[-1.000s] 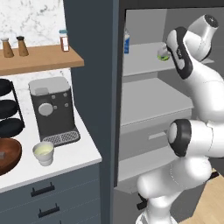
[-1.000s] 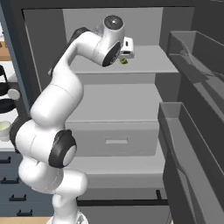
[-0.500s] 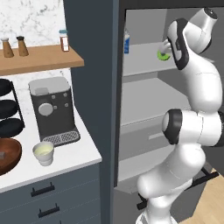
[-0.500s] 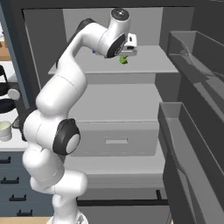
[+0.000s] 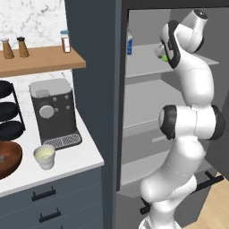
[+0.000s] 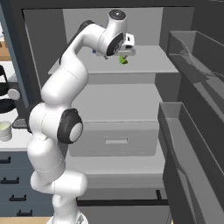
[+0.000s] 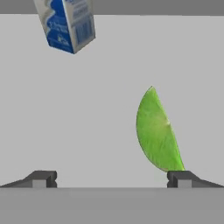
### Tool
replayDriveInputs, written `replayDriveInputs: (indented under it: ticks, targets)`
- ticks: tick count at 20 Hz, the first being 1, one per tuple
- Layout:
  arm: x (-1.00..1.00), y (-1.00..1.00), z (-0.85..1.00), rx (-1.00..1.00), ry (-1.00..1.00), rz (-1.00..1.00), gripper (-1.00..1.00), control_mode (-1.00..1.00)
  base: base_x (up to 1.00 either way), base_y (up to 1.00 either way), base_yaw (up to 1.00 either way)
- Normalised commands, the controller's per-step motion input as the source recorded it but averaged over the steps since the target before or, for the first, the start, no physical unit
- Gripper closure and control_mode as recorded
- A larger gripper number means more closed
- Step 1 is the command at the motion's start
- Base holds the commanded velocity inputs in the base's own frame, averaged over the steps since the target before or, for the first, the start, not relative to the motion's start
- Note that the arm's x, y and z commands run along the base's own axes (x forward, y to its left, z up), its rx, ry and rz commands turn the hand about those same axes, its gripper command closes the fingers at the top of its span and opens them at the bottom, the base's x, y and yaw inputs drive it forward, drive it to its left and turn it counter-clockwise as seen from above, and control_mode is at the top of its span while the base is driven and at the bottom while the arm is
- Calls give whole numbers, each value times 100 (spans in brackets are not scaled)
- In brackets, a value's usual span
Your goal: Grab a lemon wedge from the fridge and one ice cube from the ice bowl, and put them in the glass of lemonade.
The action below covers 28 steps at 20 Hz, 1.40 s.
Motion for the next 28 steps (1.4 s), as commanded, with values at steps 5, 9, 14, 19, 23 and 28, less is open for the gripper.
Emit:
replayDriveInputs:
  ticks: [5,9,14,19,23,28]
  targets:
    - [37,2,-17,-4,7,-1,-100,-100,0,0,0]
    - [1,0,-1,0,0,-5,-100,-100,0,0,0]
    - [-17,1,4,0,-6,-1,-100,-100,0,0,0]
    - [1,-10,-18,0,0,-2,-100,-100,0,0,0]
    - [-5,-16,9,0,-5,-10,-100,-100,0,0,0]
    - [-14,0,13,0,-6,-6,-100,-100,0,0,0]
